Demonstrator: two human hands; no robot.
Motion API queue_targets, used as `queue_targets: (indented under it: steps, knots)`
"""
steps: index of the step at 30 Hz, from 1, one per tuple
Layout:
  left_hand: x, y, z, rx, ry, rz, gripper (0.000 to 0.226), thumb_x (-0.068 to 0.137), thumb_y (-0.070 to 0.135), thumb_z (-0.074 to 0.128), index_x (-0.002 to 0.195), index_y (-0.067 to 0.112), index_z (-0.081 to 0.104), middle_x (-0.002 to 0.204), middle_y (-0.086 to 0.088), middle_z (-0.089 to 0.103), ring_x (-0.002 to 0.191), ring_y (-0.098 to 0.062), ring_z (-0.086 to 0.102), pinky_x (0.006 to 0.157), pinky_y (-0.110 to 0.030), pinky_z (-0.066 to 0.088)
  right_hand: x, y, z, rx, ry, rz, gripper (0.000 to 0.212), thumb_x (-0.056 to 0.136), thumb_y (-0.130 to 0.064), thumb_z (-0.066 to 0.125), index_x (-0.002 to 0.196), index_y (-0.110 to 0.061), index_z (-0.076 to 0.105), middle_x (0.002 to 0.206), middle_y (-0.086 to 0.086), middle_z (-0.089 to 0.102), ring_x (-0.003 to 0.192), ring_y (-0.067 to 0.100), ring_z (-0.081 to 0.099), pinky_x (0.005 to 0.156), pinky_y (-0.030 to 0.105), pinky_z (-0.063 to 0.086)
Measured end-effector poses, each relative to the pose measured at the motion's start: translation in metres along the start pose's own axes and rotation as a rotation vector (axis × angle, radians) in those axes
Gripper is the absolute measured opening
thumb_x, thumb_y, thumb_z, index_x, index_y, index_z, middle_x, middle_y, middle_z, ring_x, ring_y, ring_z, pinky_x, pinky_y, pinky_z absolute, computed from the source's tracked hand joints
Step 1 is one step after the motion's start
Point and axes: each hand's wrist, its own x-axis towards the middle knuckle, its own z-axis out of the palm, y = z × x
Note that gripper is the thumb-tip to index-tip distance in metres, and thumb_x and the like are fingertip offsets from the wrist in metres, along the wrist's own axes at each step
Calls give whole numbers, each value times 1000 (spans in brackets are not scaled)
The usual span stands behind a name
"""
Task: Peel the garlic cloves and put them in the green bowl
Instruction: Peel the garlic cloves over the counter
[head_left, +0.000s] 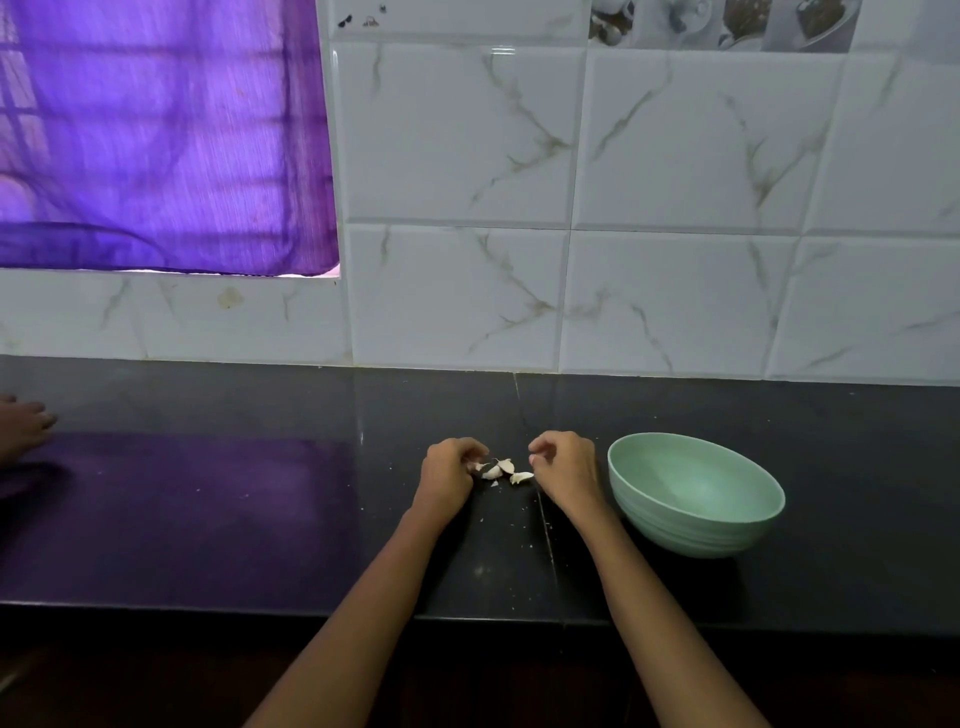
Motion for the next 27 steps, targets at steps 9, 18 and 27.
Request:
queue_targets:
  steps: [9, 18, 27]
  knots:
    - [3, -3, 0, -116, 97, -23, 29, 89, -9, 45, 95, -1, 72, 101, -14, 70, 95, -22, 62, 69, -10, 37, 4, 2, 4, -114, -185, 14, 20, 83, 2, 54, 92, -4, 71, 99, 16, 69, 96, 29, 62, 79, 27, 45]
    - [-2, 0, 3, -6, -140, 63, 21, 89, 13, 58, 107, 13, 69, 107, -3, 69, 99, -16, 62, 92, -30, 46, 5, 1, 8, 8, -28, 0, 17, 89, -3, 45, 86, -4, 62, 85, 21, 66, 83, 35, 61, 72, 37, 45]
    - [4, -1, 4, -21, -80, 128, 18, 92, 5, 49, 96, 10, 66, 89, -2, 69, 77, -11, 60, 71, -20, 47, 2, 2, 5, 19, -48, 21, 13, 78, -5, 65, 77, -17, 71, 78, 4, 68, 77, 22, 64, 71, 31, 51]
